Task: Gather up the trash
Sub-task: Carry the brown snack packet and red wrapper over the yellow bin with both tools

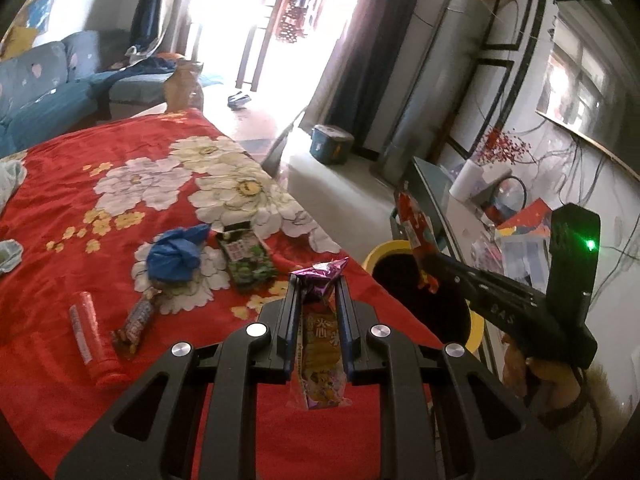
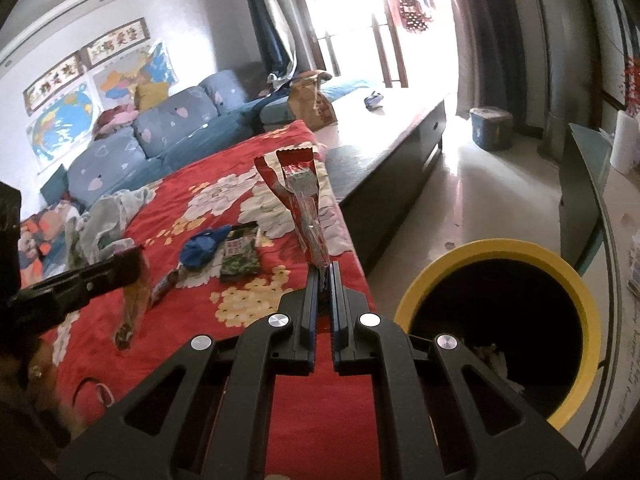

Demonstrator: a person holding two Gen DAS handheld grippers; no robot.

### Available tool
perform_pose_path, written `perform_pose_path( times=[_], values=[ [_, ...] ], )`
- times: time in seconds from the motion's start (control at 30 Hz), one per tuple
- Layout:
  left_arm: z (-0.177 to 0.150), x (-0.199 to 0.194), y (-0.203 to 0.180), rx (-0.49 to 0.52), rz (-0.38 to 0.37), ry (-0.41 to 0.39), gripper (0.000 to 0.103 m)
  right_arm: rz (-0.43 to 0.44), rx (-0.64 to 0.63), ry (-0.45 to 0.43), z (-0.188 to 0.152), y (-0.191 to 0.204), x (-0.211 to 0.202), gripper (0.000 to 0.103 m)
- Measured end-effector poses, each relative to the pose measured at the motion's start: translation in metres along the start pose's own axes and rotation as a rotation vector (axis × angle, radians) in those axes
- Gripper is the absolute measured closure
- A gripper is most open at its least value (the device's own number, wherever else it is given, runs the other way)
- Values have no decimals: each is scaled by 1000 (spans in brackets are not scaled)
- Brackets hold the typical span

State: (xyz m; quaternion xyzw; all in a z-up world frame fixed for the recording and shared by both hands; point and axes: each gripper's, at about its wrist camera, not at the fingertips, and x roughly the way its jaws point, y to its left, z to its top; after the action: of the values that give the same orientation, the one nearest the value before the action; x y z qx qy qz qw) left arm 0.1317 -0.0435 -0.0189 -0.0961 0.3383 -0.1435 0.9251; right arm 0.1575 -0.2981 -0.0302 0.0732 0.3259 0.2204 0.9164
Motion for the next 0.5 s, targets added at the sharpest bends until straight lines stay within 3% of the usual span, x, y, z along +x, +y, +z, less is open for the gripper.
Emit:
perform_pose_path(
  times=[0.5],
  values=[
    [-6,14,-41,88,-48,27,86,-68,34,-27,-3,-27,-13,101]
  ],
)
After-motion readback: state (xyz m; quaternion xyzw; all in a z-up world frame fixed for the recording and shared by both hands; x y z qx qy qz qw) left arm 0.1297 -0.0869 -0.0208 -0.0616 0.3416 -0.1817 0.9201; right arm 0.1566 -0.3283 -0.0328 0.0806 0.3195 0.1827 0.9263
